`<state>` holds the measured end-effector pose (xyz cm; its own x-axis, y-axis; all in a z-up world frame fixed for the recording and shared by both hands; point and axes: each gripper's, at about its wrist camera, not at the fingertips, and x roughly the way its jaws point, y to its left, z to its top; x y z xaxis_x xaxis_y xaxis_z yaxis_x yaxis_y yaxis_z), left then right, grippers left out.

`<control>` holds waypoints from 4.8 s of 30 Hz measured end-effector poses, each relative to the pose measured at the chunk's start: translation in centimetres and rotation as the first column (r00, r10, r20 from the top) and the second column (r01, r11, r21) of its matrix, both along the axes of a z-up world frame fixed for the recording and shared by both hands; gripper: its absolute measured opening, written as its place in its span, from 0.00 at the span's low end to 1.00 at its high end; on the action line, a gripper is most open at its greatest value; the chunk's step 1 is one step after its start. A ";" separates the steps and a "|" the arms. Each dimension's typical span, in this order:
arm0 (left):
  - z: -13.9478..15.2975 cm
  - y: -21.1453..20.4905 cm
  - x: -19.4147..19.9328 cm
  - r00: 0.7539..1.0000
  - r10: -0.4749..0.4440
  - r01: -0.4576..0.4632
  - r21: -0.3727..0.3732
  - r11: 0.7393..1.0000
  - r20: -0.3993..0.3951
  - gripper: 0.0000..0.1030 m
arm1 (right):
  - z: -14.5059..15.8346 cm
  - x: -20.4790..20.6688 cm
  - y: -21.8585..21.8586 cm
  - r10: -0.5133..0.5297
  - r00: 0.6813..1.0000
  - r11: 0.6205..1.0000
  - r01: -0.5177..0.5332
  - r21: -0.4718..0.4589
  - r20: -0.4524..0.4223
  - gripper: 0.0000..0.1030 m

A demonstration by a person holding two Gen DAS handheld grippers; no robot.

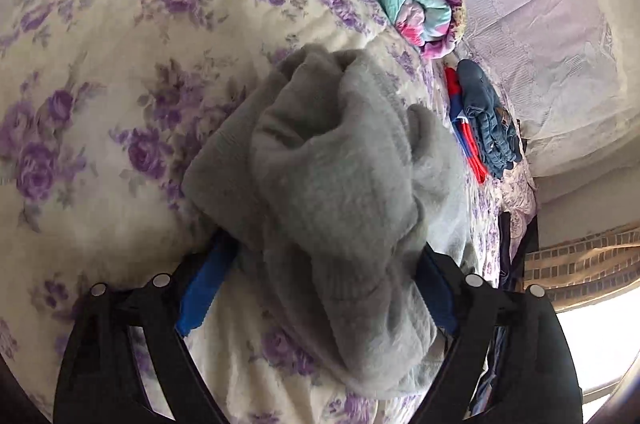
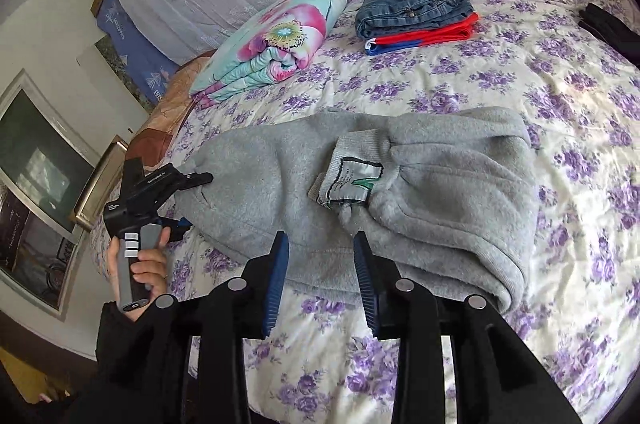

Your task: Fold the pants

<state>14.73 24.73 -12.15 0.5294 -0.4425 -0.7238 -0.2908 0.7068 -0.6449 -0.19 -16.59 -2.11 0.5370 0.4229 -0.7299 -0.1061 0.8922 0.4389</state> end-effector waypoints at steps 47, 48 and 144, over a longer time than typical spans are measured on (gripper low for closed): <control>11.9 -32.8 -4.0 0.798 -0.598 0.391 0.689 0.611 0.078 0.28 | 1.8 -3.2 -15.5 -0.316 0.946 0.949 0.317 -0.001 0.067 0.25; 10.0 -35.1 -3.5 0.784 -0.621 0.440 0.694 0.569 0.012 0.29 | 1.1 -3.5 -16.2 -0.330 0.942 0.944 0.330 0.001 0.057 0.25; 2.9 -18.0 -3.1 0.875 -0.484 0.475 0.246 0.845 -0.026 0.52 | 3.3 7.1 -6.8 -0.100 0.989 0.971 0.073 -0.229 -0.110 0.75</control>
<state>11.65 6.75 -9.20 0.3230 -0.4655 -0.8240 0.1441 0.8847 -0.4433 6.93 -23.39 1.23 0.4671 0.1974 -0.8619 0.0171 0.9726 0.2320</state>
